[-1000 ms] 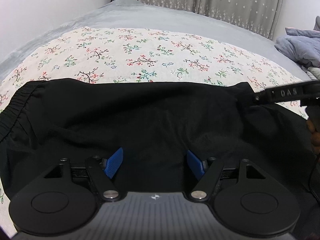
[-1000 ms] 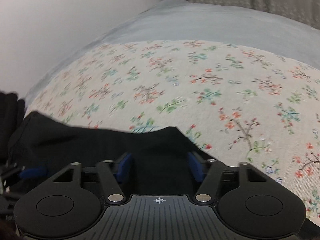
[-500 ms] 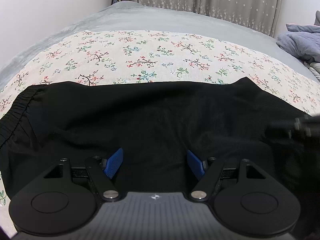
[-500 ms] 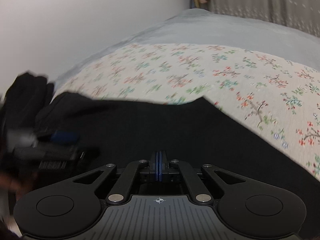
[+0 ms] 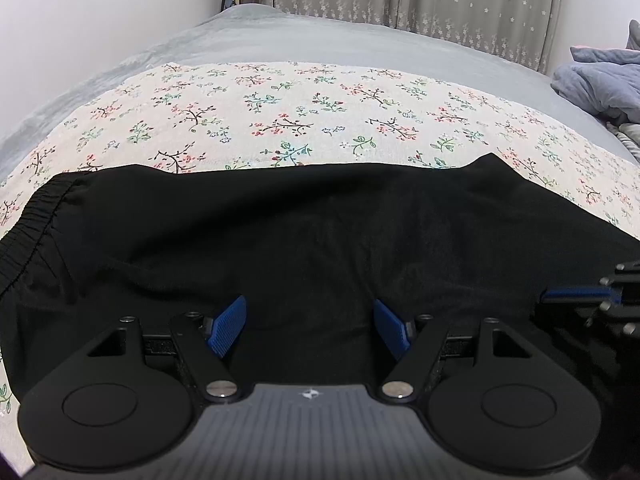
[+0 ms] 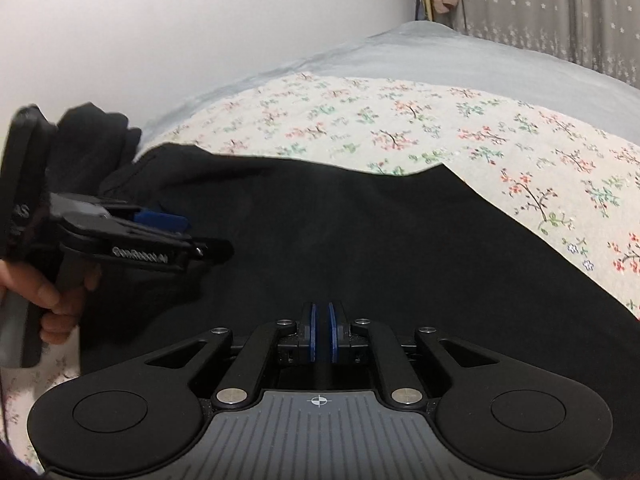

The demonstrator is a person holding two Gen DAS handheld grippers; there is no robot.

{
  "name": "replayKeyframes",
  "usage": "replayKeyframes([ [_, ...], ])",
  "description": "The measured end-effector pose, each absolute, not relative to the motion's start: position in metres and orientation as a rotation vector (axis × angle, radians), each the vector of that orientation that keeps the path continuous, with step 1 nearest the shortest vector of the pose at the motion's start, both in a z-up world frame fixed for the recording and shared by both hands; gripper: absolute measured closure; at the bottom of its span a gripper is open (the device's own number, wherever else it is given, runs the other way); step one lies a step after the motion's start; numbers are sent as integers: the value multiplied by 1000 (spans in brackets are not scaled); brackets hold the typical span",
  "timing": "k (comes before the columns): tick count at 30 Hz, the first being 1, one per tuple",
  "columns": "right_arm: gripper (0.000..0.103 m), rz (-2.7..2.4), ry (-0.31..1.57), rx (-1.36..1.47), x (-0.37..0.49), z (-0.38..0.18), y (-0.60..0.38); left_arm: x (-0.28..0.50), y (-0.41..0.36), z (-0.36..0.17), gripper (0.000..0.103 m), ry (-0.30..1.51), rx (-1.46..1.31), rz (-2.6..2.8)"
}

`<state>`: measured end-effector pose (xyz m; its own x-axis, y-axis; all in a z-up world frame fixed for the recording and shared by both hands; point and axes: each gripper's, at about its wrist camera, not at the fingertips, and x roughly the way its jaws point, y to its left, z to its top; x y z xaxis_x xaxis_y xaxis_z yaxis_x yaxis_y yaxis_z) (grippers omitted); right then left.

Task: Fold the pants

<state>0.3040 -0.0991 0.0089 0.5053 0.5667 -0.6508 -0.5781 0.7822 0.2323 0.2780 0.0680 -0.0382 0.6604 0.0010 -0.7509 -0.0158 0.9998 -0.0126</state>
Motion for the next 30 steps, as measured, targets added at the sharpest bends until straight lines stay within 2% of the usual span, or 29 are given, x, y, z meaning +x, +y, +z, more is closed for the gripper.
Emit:
replayKeyframes([
  [2, 92, 704, 773, 10, 308, 12, -103, 278, 68, -38, 29, 849, -18, 9],
  [8, 75, 717, 755, -13, 338, 29, -108, 278, 67, -38, 29, 850, -15, 11],
  [12, 63, 671, 759, 141, 391, 41, -128, 277, 66, -38, 29, 848, -12, 12],
  [18, 62, 633, 864, 193, 443, 24, -131, 277, 66, -38, 29, 847, -9, 7],
  [24, 62, 829, 796, 100, 391, 26, -124, 277, 66, -38, 29, 849, -11, 5],
  [30, 62, 800, 834, -7, 384, 20, -108, 276, 64, -39, 29, 843, -2, 12],
])
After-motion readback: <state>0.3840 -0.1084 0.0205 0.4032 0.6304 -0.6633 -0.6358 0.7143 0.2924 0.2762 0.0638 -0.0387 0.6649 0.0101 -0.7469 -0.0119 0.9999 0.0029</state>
